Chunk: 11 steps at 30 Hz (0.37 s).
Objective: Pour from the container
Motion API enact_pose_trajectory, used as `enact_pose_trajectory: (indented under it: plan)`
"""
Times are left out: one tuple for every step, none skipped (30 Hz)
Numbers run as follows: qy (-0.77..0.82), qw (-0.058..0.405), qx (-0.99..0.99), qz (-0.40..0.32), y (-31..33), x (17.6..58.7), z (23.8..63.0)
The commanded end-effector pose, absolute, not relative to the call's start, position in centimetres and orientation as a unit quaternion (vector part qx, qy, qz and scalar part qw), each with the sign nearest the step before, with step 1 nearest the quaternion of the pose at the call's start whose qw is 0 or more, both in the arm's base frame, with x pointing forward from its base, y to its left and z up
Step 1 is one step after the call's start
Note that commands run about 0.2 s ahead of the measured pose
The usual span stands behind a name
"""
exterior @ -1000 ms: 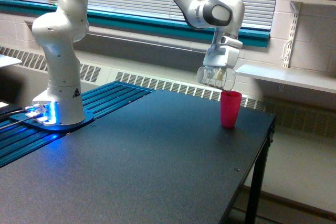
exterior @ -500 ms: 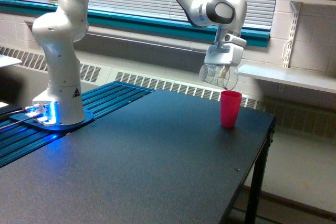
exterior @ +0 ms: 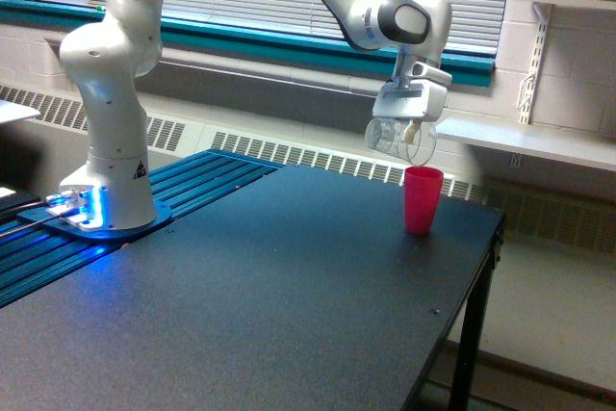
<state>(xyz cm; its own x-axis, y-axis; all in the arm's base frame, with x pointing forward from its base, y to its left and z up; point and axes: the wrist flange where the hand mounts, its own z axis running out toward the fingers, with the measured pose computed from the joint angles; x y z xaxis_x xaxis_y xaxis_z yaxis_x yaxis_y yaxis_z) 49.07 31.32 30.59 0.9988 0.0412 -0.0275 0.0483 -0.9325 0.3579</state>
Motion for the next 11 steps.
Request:
enact_pose_trajectory:
  plan:
    - [0.020,0.171,0.985,0.013,31.47,49.62,32.72]
    - [0.014,0.168,0.986,0.013,31.40,49.58,32.72]
    - [0.011,0.167,0.986,0.014,31.25,49.52,32.63]
    - [0.009,0.165,0.986,0.014,31.11,49.47,32.62]
    - [0.007,0.163,0.986,0.015,30.98,49.44,32.61]
    - [0.004,0.162,0.987,0.016,30.83,49.42,32.62]
    - [0.002,0.162,0.987,0.017,30.76,49.37,32.64]
    - [0.000,0.160,0.987,0.018,30.71,49.34,32.69]
    - [-0.002,0.159,0.987,0.021,30.66,49.38,32.78]
    - [-0.005,0.157,0.987,0.025,30.65,49.48,32.99]
    - [-0.010,0.157,0.987,0.028,30.62,49.63,33.32]
